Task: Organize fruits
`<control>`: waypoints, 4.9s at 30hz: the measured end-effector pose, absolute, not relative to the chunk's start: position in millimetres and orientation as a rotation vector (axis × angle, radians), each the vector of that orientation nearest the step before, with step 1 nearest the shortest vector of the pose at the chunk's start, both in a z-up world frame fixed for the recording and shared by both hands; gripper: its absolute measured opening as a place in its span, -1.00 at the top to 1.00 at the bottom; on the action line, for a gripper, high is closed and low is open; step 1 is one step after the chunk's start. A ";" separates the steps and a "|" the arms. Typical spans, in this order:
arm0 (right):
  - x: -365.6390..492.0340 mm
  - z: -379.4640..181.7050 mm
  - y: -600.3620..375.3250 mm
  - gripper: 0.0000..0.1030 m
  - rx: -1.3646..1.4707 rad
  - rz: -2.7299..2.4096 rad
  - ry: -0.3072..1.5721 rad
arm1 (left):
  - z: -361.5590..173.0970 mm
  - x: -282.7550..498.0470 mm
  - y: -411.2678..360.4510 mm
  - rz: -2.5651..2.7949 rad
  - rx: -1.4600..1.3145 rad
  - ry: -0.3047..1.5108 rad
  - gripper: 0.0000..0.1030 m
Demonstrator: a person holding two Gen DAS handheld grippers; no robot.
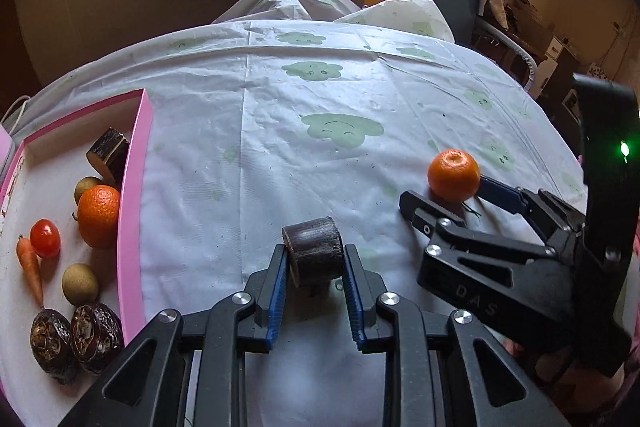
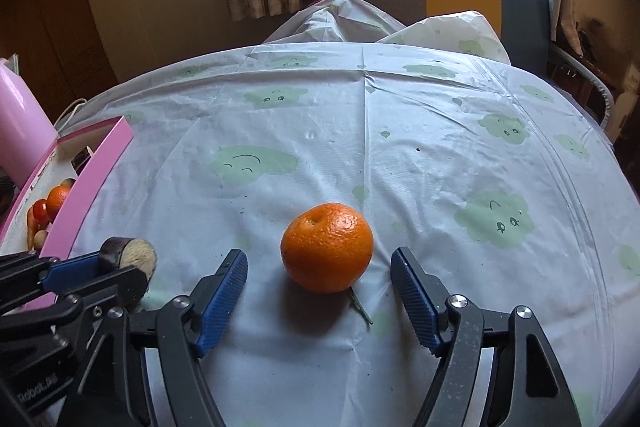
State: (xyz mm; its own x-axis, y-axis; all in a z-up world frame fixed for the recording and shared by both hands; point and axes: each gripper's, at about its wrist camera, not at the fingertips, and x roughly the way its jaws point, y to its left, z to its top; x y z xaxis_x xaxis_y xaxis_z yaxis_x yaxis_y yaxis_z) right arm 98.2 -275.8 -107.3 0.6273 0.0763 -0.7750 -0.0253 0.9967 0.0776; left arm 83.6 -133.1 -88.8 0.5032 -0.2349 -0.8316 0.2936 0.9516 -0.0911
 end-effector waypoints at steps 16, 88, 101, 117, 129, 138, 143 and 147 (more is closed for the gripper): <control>108.2 -99.9 -276.6 0.22 0.014 0.030 0.901 | -100.8 80.9 -129.0 -0.331 0.020 0.958 0.55; 103.1 -103.3 -274.2 0.23 0.000 0.023 0.881 | -39.7 77.5 31.0 0.004 -0.105 0.878 0.22; 92.6 -58.4 -165.3 0.26 -0.017 0.381 0.819 | -34.7 55.3 59.0 0.079 -0.154 0.865 0.11; 101.0 -46.1 -71.7 -0.18 -0.042 0.568 0.837 | -19.5 34.3 78.0 0.134 -0.185 0.804 0.06; 69.7 -36.8 -95.7 -0.43 -0.022 0.442 0.777 | -17.0 28.4 66.0 0.131 -0.159 0.794 0.04; 43.3 -30.1 -111.1 -0.72 -0.024 0.295 0.710 | -14.1 19.7 51.9 0.142 -0.110 0.767 -0.20; 34.5 -34.7 -122.8 -0.76 0.003 0.236 0.722 | -19.1 14.7 43.2 0.156 -0.074 0.759 -0.20; 31.0 -36.8 -126.7 -0.76 0.009 0.227 0.726 | -15.6 9.4 40.1 0.170 -0.061 0.722 -0.20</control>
